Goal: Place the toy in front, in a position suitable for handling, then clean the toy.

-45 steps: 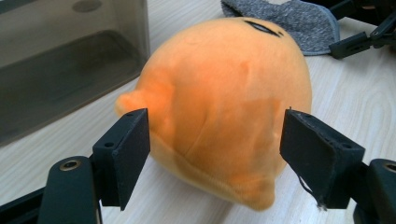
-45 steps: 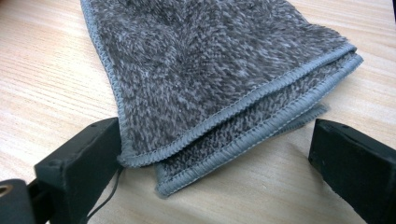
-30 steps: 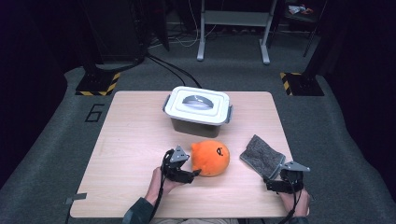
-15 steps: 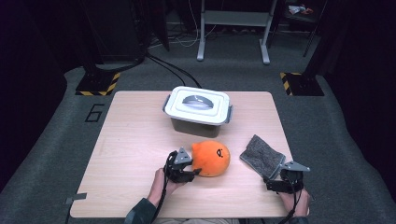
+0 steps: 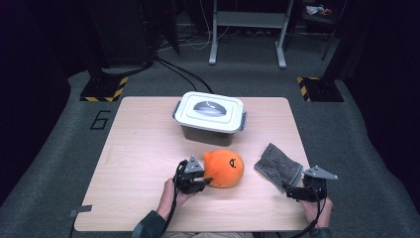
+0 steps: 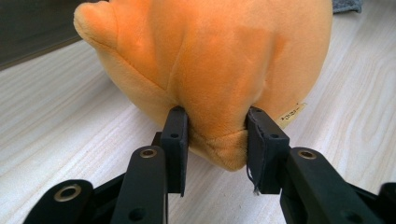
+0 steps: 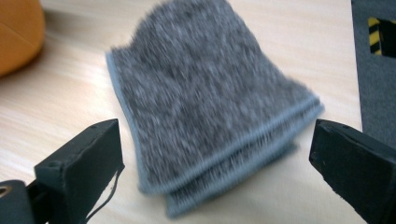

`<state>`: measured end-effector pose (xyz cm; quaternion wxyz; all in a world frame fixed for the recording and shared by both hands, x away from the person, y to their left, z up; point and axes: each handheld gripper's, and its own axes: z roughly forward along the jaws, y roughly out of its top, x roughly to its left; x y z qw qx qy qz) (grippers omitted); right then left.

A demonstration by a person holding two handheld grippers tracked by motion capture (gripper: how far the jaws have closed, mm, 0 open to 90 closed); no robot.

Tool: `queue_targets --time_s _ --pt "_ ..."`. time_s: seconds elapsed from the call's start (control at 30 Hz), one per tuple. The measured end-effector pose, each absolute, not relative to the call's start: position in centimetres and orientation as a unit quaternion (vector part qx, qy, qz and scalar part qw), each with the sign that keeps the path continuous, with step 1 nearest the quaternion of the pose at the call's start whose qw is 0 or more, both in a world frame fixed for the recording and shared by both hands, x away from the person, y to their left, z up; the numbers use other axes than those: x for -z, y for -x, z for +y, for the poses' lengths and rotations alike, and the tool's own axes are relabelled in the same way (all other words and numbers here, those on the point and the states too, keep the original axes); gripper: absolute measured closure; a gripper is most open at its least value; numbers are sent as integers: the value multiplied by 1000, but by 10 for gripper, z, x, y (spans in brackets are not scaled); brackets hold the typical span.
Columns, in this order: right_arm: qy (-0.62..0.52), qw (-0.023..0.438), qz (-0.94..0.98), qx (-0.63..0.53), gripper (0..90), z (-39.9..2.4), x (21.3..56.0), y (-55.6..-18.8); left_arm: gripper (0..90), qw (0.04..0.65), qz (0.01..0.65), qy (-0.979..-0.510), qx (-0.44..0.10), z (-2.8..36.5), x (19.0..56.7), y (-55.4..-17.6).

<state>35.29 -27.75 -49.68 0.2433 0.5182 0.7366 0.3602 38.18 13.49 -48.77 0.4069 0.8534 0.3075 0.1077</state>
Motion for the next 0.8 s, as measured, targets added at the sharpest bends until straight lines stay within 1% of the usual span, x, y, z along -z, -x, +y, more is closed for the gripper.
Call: queue_targets --time_s 0.17,0.37,0.57,0.7,0.8 --pt "-506 243 750 -349 19 -265 487 -370 643 405 308 -854 -106 134 487 -382" --pt "-505 235 763 -327 21 -251 491 -395 646 403 306 -856 -105 134 485 -384" --pt "-517 231 766 -304 72 -248 501 -410 658 404 305 -856 -106 134 485 -383" --pt "-516 230 770 -296 179 -244 502 -415 671 410 309 -852 -104 132 483 -384" --pt "-520 226 773 -285 314 -244 507 -418 685 413 309 -851 -104 131 483 -383"
